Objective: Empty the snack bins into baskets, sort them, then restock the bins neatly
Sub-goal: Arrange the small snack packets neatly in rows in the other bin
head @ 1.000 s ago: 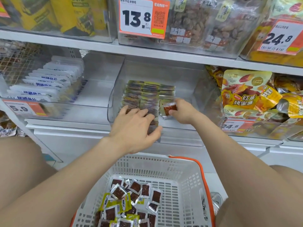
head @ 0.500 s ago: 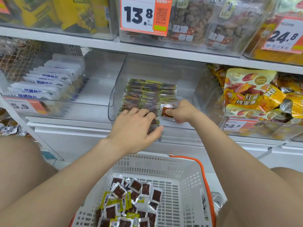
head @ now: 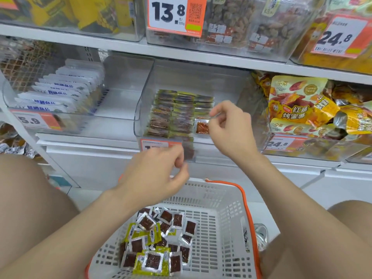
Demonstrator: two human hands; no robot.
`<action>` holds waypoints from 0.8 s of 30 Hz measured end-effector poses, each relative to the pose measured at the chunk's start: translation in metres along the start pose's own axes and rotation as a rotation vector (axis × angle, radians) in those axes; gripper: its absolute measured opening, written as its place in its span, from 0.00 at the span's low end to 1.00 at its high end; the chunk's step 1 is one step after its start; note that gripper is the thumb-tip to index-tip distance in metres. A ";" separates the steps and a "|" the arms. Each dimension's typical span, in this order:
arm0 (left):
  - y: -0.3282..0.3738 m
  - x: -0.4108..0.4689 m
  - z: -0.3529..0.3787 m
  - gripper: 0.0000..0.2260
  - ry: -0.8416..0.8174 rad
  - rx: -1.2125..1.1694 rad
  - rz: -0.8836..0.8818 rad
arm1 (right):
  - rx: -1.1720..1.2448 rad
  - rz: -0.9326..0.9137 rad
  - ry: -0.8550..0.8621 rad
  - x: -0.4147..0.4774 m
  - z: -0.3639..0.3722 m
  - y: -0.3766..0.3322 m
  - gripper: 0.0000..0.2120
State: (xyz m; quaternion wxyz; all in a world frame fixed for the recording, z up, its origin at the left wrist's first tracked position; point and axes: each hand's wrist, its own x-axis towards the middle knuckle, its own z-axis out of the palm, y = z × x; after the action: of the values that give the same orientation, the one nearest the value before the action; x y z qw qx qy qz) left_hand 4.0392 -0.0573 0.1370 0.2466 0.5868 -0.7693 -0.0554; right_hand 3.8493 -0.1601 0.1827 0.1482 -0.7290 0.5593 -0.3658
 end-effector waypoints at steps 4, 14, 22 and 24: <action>-0.027 -0.016 0.044 0.08 -0.555 0.234 -0.104 | -0.051 -0.169 -0.421 -0.064 0.015 -0.019 0.06; -0.148 -0.085 0.173 0.12 -0.945 0.133 -0.469 | -0.486 0.147 -1.124 -0.124 0.152 0.137 0.07; -0.197 -0.107 0.280 0.14 -0.862 0.078 -0.529 | -0.497 0.373 -1.255 -0.177 0.227 0.199 0.05; -0.207 -0.110 0.297 0.28 -0.858 0.076 -0.529 | -0.505 0.346 -1.271 -0.184 0.240 0.201 0.06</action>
State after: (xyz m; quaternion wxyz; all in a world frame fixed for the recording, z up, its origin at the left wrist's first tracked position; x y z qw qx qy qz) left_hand 4.1092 -0.0790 -0.2344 -0.1359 0.6947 -0.6276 -0.3242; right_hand 3.8548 -0.1024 -0.1758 0.3283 -0.7141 0.5402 0.3007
